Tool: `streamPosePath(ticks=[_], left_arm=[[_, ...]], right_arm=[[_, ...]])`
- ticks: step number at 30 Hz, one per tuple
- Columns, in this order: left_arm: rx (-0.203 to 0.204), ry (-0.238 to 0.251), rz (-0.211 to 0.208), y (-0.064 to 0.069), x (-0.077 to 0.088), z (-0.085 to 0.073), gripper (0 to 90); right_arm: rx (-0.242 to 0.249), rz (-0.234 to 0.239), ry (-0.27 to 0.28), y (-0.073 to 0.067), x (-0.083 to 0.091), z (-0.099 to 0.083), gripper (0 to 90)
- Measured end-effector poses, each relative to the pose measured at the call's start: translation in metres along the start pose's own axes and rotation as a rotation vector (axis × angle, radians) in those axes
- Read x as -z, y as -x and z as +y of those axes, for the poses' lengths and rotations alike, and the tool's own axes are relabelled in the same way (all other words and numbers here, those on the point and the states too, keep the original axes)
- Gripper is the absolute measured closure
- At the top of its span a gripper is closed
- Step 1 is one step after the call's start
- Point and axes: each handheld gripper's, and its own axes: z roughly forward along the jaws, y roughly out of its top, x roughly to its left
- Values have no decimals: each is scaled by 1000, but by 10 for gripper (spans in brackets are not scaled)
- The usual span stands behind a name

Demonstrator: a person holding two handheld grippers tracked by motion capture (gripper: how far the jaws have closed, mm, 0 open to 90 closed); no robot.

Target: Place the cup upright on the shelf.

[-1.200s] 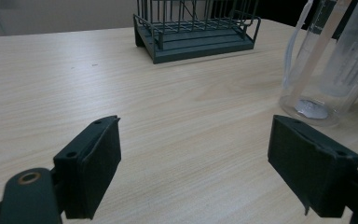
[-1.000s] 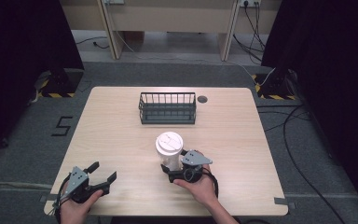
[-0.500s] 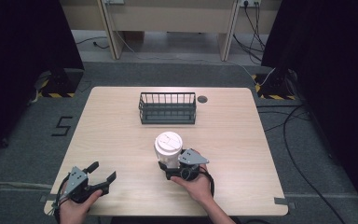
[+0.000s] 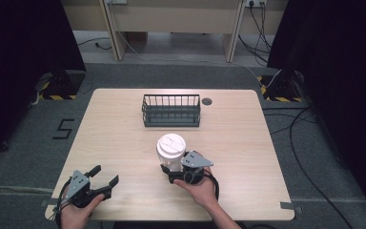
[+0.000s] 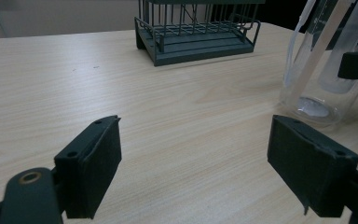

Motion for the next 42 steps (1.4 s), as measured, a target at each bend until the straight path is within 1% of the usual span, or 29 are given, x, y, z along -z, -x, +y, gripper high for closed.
streamPosePath(ticks=[4, 19, 26, 28, 42], left_arm=[[-1, -1, 0, 0, 0, 0, 169], [1, 0, 0, 0, 0, 0, 169], [2, -1, 1, -1, 0, 0, 169], [3, 0, 1, -1, 0, 0, 169], [8, 0, 3, -1, 0, 0, 169]], right_arm=[[0, -4, 11, 2, 0, 6, 184], [-3, -28, 24, 11, -1, 16, 184], [-7, -47, 32, 19, -2, 24, 184], [-9, -58, 30, 23, -2, 28, 185], [-16, -89, 38, 39, -8, 44, 185]])
